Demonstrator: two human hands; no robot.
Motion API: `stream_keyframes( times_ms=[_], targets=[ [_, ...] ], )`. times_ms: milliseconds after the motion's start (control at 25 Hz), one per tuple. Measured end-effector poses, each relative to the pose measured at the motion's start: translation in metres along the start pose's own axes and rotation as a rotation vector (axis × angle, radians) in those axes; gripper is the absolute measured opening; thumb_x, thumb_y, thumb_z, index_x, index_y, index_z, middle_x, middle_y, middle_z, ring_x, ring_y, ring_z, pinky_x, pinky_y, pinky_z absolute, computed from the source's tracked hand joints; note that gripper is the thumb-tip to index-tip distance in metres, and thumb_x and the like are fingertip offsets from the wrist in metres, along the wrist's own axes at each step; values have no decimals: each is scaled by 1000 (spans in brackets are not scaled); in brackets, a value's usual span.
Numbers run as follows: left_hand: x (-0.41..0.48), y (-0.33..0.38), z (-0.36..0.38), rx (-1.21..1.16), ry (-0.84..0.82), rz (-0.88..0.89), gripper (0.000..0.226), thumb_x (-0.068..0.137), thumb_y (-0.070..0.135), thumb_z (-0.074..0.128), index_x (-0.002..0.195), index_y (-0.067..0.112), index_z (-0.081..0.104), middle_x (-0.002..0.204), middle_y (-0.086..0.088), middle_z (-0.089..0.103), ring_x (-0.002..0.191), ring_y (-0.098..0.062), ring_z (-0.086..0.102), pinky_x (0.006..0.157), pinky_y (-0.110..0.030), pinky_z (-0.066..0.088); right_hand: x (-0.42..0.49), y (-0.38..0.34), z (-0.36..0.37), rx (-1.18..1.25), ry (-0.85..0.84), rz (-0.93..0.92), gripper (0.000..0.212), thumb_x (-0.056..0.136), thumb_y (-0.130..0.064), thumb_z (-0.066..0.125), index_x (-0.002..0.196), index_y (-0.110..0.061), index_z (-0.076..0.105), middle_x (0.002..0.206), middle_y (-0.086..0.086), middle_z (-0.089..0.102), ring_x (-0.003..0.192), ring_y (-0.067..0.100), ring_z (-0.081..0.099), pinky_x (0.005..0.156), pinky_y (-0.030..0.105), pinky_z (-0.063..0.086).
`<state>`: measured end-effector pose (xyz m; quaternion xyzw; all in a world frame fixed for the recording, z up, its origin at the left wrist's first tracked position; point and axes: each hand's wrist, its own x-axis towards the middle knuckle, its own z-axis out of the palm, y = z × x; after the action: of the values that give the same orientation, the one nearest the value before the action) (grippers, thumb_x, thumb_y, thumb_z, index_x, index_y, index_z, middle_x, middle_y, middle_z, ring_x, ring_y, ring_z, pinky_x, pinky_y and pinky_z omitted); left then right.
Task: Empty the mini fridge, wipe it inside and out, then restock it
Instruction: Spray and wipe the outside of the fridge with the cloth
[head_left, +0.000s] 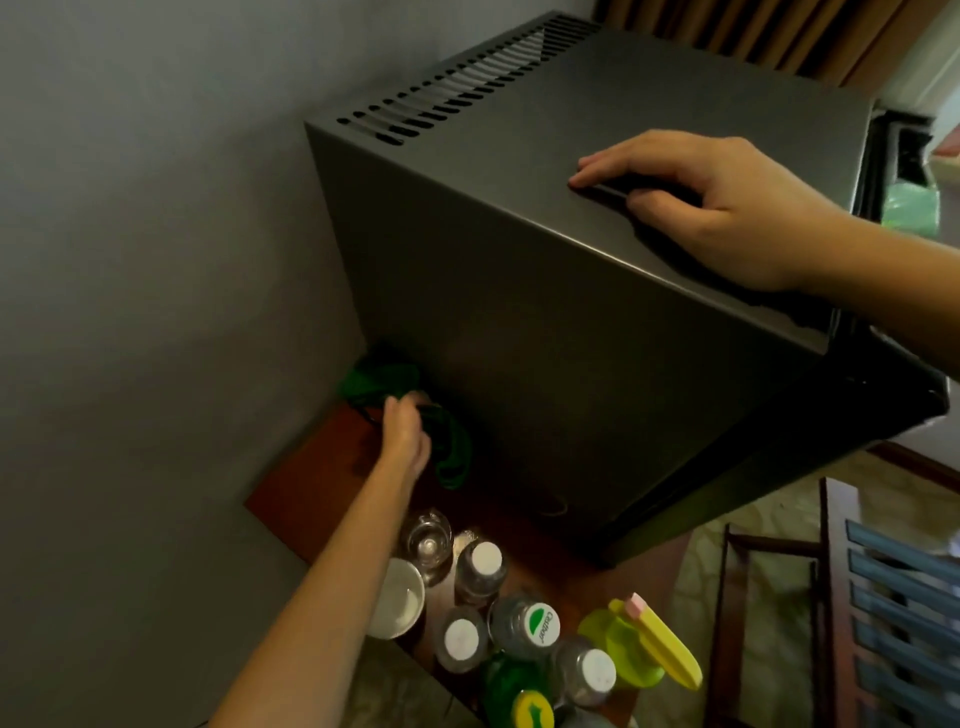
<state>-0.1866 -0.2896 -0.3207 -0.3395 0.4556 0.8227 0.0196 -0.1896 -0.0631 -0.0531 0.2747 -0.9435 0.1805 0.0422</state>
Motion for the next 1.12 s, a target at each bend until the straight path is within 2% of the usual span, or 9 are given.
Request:
stream_keyframes(
  times_ms=[40, 160, 280, 440, 600, 680, 800, 920, 1120],
  targets=[
    [18, -8, -9, 12, 28, -43, 23, 95, 0, 35, 89, 11, 53, 88, -9, 55, 83, -21, 53, 76, -32, 47, 0, 1, 0, 4, -1, 2, 37, 99, -17, 41, 128, -36, 54, 132, -23, 46, 113, -17, 39, 90, -6, 23],
    [46, -33, -19, 3, 64, -156, 27, 100, 11, 33, 111, 6, 57, 94, -10, 57, 81, -21, 54, 85, -37, 46, 1, 5, 0, 10, -7, 12, 39, 99, -16, 39, 126, -40, 53, 131, -27, 45, 116, -18, 38, 92, -5, 23],
    [48, -38, -17, -35, 109, -180, 24, 100, 12, 34, 91, 9, 56, 91, -9, 57, 76, -21, 54, 80, -39, 49, 2, 5, 1, 37, -8, 32, 40, 99, -14, 38, 125, -40, 54, 132, -24, 47, 122, -11, 39, 95, -1, 24],
    [11, -25, 4, -142, 66, -136, 25, 98, 6, 36, 107, 6, 58, 106, -13, 60, 82, -22, 54, 88, -39, 45, 0, 3, -1, 70, -3, 44, 40, 99, -13, 39, 125, -37, 56, 131, -23, 49, 119, -12, 41, 90, -6, 25],
    [-87, -5, 47, -157, -67, -74, 16, 91, -6, 39, 86, 8, 45, 96, -14, 53, 81, -22, 52, 75, -36, 45, 1, 0, -1, 60, 0, 16, 40, 98, -11, 39, 126, -34, 56, 133, -17, 51, 118, -7, 42, 90, -3, 25],
    [-157, -12, 72, -54, -246, -59, 17, 92, -4, 40, 103, 10, 41, 102, -9, 54, 95, -20, 54, 85, -35, 45, 1, 0, -1, 46, 3, 7, 39, 97, -11, 40, 126, -32, 57, 134, -12, 52, 121, 0, 44, 93, 3, 25],
    [-216, -48, 102, 123, -402, 107, 50, 93, 8, 45, 139, 19, 30, 139, -7, 42, 129, -19, 41, 113, -41, 31, 0, 0, -1, 41, 0, -6, 40, 97, -11, 40, 127, -30, 57, 135, -10, 52, 123, 4, 45, 95, 8, 25],
    [-225, -67, 110, 154, -304, 228, 58, 93, 6, 46, 146, 16, 23, 145, -7, 35, 136, -17, 34, 116, -39, 26, 0, 0, -1, 36, -5, -17, 39, 97, -12, 40, 128, -28, 57, 136, -8, 52, 123, 6, 45, 97, 11, 27],
    [-206, -90, 104, 103, -136, 186, 53, 94, 4, 45, 144, 11, 30, 139, -7, 43, 131, -20, 41, 112, -41, 33, 0, -1, 1, 10, -14, -54, 38, 98, -15, 39, 131, -25, 54, 137, -3, 50, 124, 12, 46, 99, 18, 28]
  ],
)
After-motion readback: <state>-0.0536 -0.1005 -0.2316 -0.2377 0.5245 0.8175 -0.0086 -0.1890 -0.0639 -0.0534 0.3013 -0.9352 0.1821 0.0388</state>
